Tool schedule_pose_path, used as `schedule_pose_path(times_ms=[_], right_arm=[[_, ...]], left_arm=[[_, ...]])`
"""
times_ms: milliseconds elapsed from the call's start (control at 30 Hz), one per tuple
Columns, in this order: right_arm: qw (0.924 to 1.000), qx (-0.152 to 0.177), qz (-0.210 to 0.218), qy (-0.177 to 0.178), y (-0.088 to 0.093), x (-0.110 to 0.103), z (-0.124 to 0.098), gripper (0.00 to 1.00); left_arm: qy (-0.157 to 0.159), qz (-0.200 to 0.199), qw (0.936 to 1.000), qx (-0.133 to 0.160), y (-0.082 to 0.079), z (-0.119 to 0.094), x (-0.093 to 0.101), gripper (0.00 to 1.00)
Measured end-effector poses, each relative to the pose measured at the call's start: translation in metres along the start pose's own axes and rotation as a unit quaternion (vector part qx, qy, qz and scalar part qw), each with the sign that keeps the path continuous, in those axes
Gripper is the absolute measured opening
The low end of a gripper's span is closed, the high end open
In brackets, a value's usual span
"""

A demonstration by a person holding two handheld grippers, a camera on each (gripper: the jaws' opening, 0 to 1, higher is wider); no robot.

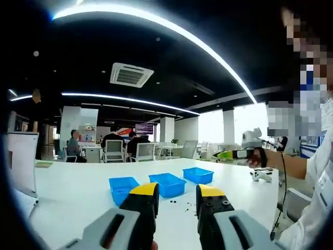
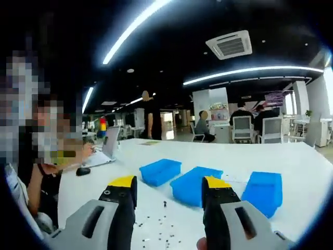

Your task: Pick up the resistors one by one and place each resistor into its matching bin, sorting the parts by color and model until every resistor is separated into the correct bin for its type

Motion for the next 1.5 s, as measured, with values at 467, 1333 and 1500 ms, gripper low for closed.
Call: schedule_pose_path(times_ms=[467,1333,1500], right_arm=[[0.9947,0.077,0.020,0.064,0.030,0.009,-0.102,0.45],[0.9992,-0.022,-0.016,0.029,0.023,-0.005,-0.085,0.39],[0.9934,-0.093,-0.066,-0.010,0.027,-0.020,-0.046,0.39]], left_arm=[[0.002,-0.001,0.9999,-0.012,0.006,0.008,0.002,0.30],[-0.004,-0.003,0.9998,-0.018,0.011,0.009,0.001,0.31],[-0.008,-0.003,0.9999,-0.014,0.008,0.005,-0.003,0.31]])
Point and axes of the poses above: the point that each gripper's makers call its tool centre point, and the gripper's own axes: z roughly forward along the fingers, x roughly to its right, y roughly out of its underside, the point moved 2 cm from there along -z, roughly backward along the fingers, and after that the axes turned 11 degrees about y, right-handed, at the moved point
